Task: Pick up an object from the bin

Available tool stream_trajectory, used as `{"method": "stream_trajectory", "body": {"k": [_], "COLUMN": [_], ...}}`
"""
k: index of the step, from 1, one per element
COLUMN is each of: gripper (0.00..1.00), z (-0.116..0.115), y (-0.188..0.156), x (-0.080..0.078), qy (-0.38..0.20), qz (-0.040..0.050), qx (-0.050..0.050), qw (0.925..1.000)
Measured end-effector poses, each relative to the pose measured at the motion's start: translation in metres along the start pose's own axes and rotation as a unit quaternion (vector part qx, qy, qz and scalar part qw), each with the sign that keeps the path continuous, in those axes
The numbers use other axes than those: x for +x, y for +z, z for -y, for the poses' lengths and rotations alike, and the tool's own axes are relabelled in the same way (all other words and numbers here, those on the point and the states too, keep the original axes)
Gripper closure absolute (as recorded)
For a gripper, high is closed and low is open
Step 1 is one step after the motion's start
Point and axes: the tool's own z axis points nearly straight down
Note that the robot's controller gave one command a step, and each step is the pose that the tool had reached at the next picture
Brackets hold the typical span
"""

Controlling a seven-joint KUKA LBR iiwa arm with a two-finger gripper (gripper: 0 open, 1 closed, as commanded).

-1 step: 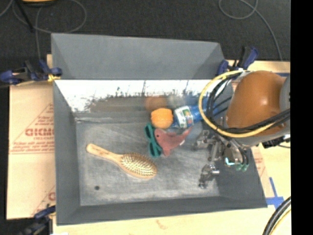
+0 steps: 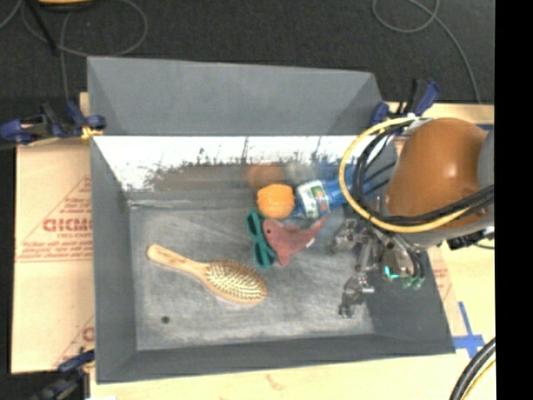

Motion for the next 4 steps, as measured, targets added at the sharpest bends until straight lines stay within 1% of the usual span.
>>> {"method": "stream_trajectory", "body": {"k": [1,2,3,4], "gripper": [0.0,0.0,0.0,0.0], "z": [0.017,0.002,0.015,-0.011], "y": [0.007,0.015,0.035,0.095], "x": [-0.052,-0.083,-0.129,-0.126], "qy": [-0.029,-0.055,-0.082,-0.09], "qz": [0.0008,0.0014,0.0027,0.0042], "qx": [0.0,0.001,0.0,0.0], "qw": [0.9996,0.9985,0.9966,0.9959]}}
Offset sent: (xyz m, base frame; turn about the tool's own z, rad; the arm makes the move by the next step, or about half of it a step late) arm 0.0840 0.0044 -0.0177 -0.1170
